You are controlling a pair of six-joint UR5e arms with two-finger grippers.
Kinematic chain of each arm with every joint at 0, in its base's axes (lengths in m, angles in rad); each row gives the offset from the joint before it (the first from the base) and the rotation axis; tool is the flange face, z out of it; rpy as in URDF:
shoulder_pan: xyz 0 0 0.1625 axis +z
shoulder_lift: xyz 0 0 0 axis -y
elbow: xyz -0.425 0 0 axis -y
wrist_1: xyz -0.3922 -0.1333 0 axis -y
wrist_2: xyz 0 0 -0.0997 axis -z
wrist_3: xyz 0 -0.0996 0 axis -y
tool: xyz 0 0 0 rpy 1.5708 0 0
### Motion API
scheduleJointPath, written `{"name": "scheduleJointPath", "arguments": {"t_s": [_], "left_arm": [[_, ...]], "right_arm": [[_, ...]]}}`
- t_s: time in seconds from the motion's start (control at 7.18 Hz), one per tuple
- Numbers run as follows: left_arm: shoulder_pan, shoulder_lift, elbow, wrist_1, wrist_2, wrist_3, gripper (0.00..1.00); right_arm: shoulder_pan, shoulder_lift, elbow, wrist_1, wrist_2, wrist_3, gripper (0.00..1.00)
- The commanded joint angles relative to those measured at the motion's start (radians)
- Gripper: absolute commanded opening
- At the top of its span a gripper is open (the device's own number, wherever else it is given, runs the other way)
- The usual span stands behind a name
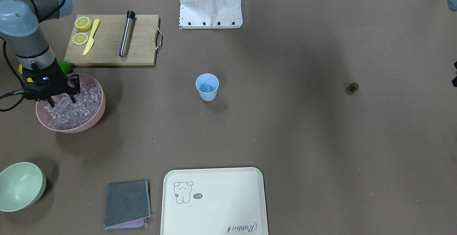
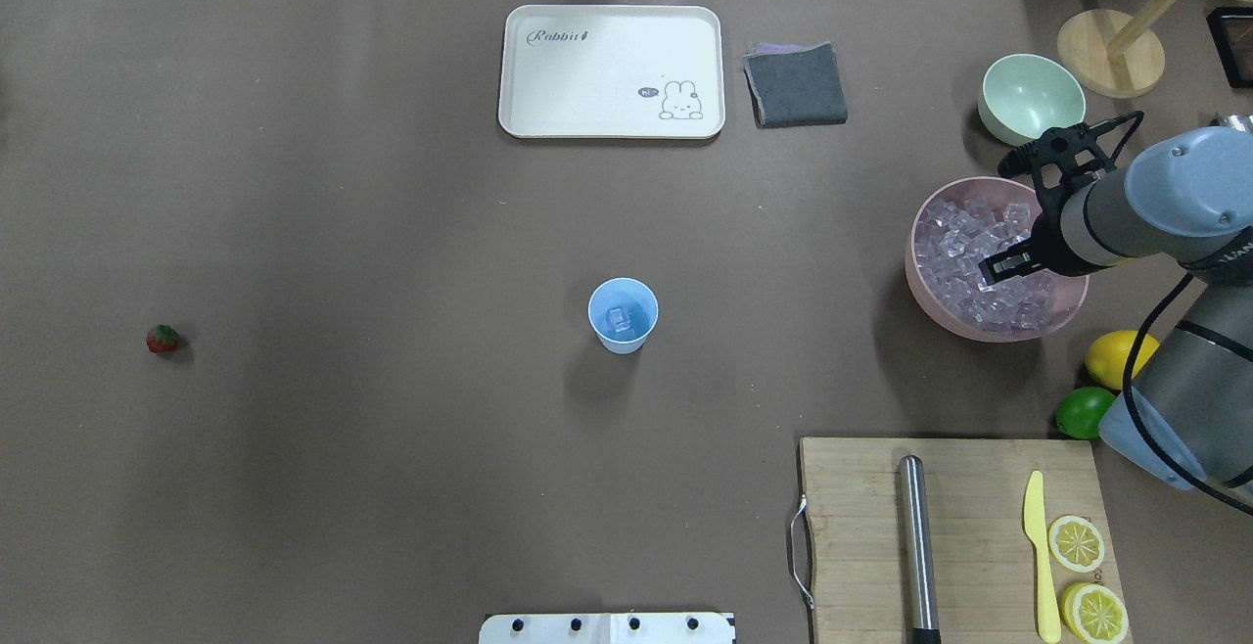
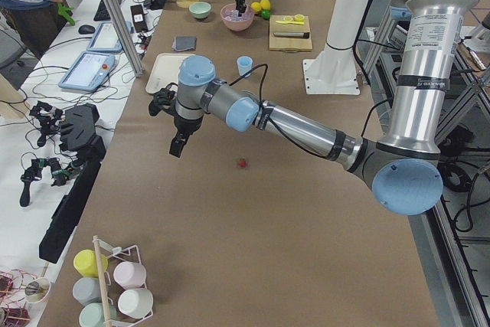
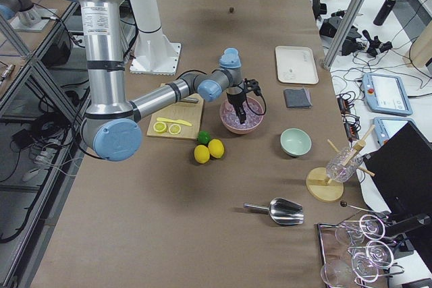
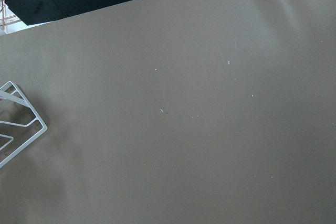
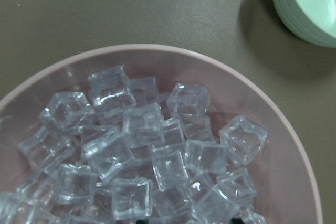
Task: Put ice and strawberries in cup
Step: 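Lower the right gripper into the ice and grasp a cube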
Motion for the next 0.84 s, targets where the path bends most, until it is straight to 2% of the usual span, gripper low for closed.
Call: {"name": "scheduleJointPath", "arguments": {"t_s": [0.0, 0.7], "left_arm": [[0.001, 0.002, 0.001, 0.000, 0.000, -0.001, 0.98], [0.025, 0.000, 0.001, -0.002, 0.002, -0.004, 0.98]], "right_arm": [[0.006, 0.002, 0.000, 0.000, -0.001, -0.003, 0.60], [0.018, 0.025, -0.023, -0.003, -0.004, -0.020, 0.59]]}}
